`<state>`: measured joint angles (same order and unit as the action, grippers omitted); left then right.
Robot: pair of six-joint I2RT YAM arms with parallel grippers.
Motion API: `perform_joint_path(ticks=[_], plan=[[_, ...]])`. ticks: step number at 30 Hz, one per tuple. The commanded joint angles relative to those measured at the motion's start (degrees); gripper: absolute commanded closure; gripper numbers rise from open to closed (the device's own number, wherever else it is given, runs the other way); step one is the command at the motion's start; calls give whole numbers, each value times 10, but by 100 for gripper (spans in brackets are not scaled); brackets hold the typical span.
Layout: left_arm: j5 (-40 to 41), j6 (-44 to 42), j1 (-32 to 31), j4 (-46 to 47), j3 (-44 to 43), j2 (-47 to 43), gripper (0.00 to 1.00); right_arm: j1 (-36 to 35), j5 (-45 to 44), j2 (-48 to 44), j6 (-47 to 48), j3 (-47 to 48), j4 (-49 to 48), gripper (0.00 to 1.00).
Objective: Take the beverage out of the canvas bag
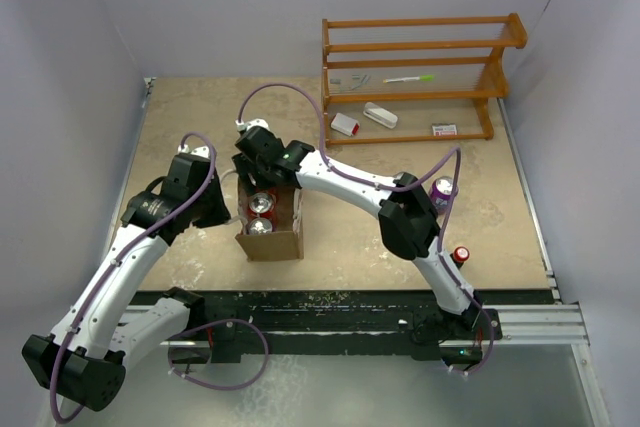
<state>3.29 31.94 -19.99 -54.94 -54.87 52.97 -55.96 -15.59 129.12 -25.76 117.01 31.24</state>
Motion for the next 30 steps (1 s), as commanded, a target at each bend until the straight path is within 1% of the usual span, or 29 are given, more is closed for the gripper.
perform_joint_path(ticks=[1, 6, 10, 12, 16, 20, 24, 26, 30], plan=[[2, 7, -4, 7, -6, -4, 100, 2, -21, 9, -19, 33, 15, 22], [3, 7, -4, 9, -5, -3, 100, 2, -16, 21, -22, 36, 7, 23], [3, 7, -4, 9, -6, 0, 100, 2, -15, 49, -16, 75, 23, 23], [4, 7, -4, 9, -5, -1, 100, 2, -15, 53, -14, 84, 25, 26], [4, 8, -4, 9, -5, -1, 100, 2, -12, 51, -1, 89, 4, 34], [5, 8, -4, 8, -5, 1, 100, 2, 2, 48, 5, 96, 3, 42], [6, 9, -4, 9, -5, 1, 100, 2, -2, 31, 14, 91, -3, 48], [7, 9, -4, 8, -4, 1, 100, 2, -4, 20, 23, 84, -11, 53], [8, 10, -4, 8, -5, 2, 100, 2, 14, -3, 26, 72, -17, 61]])
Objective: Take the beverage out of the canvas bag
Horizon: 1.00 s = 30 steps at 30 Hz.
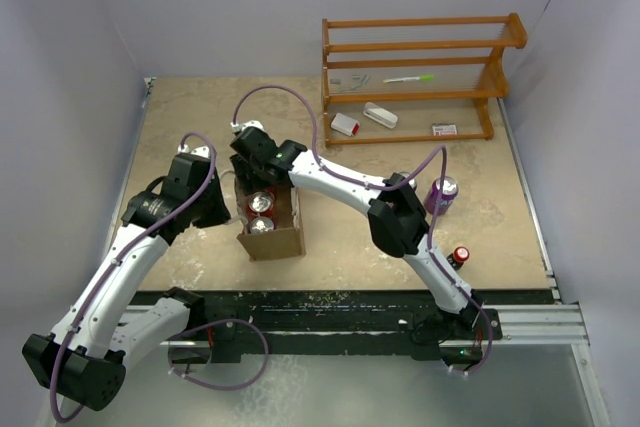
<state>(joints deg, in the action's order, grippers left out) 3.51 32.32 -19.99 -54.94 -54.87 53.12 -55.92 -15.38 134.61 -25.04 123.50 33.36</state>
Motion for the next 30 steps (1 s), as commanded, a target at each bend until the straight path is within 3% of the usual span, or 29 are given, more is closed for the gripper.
perform_joint_path(ticks=[1, 6, 19, 30], plan=[[7, 6, -4, 8, -5, 0, 100, 1, 15, -64, 18, 5, -43, 63], [8, 7, -4, 7, -5, -1, 100, 1, 30, -95, 30, -5, -68, 80], [11, 9, -3, 6, -5, -1, 100, 1, 68, -175, 57, -50, -140, 100], [12, 9, -4, 6, -5, 0, 100, 2, 65, -238, 82, -78, -192, 100]])
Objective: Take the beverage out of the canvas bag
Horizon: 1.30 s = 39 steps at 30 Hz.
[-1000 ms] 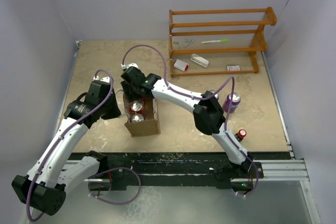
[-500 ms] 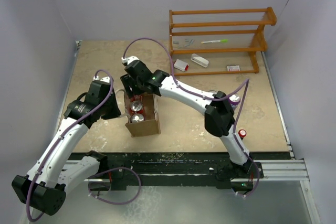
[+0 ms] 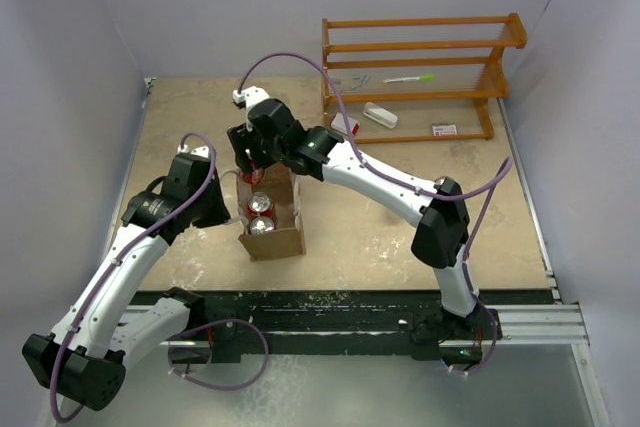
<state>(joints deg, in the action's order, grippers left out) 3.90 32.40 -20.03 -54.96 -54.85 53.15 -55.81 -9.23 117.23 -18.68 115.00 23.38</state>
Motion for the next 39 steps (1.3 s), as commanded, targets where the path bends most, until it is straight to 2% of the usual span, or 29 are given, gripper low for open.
perform_joint_path(ticks=[1, 9, 13, 18, 25, 28, 30, 34, 39], plan=[[8, 9, -3, 6, -5, -1, 100, 1, 0, -69, 21, 8, -96, 100], [8, 9, -4, 6, -5, -2, 100, 3, -30, -127, 45, -13, -156, 100], [8, 9, -4, 6, -5, -2, 100, 3, -52, -166, 89, -38, -195, 100], [8, 9, -5, 6, -5, -3, 100, 5, -165, -221, 134, -102, -247, 100], [9, 10, -5, 6, -5, -2, 100, 15, -283, -310, 149, -249, -300, 100], [8, 9, -5, 6, -4, -1, 100, 25, -344, -342, 114, -310, -282, 100], [9, 9, -6, 6, -5, -1, 100, 41, -359, -362, 55, -350, -252, 100], [8, 9, -6, 6, -4, 3, 100, 97, -311, -393, -104, -426, -170, 100], [8, 9, -6, 6, -4, 5, 100, 115, -266, -385, -161, -488, -140, 100]])
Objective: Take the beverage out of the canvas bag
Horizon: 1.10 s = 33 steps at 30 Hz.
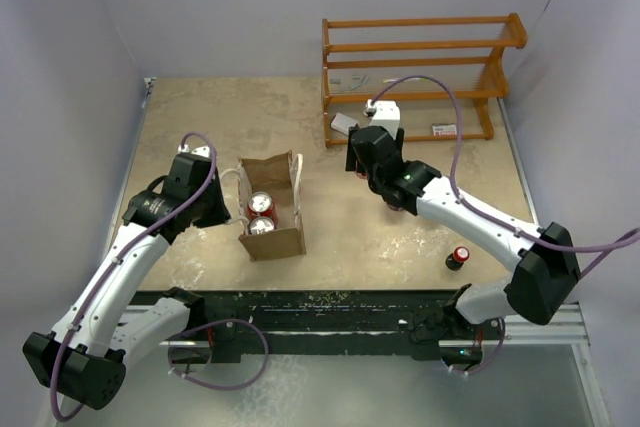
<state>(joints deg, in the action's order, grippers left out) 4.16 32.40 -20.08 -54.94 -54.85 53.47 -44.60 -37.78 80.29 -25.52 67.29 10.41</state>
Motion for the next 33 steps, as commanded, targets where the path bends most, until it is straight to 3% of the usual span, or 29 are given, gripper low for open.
perform_joint_path(ticks=[1, 7, 22, 33], plan=[[5, 9, -5, 6, -5, 2, 100, 3, 25, -4, -96, -16, -4, 100], [6, 10, -5, 6, -4, 1, 100, 3, 3, 59, -147, -22, 69, 100], [5, 9, -6, 6, -4, 2, 100, 12, 13, 92, -111, -65, -57, 100], [8, 11, -12, 6, -4, -2, 100, 23, 1, 114, -113, -61, -72, 100]])
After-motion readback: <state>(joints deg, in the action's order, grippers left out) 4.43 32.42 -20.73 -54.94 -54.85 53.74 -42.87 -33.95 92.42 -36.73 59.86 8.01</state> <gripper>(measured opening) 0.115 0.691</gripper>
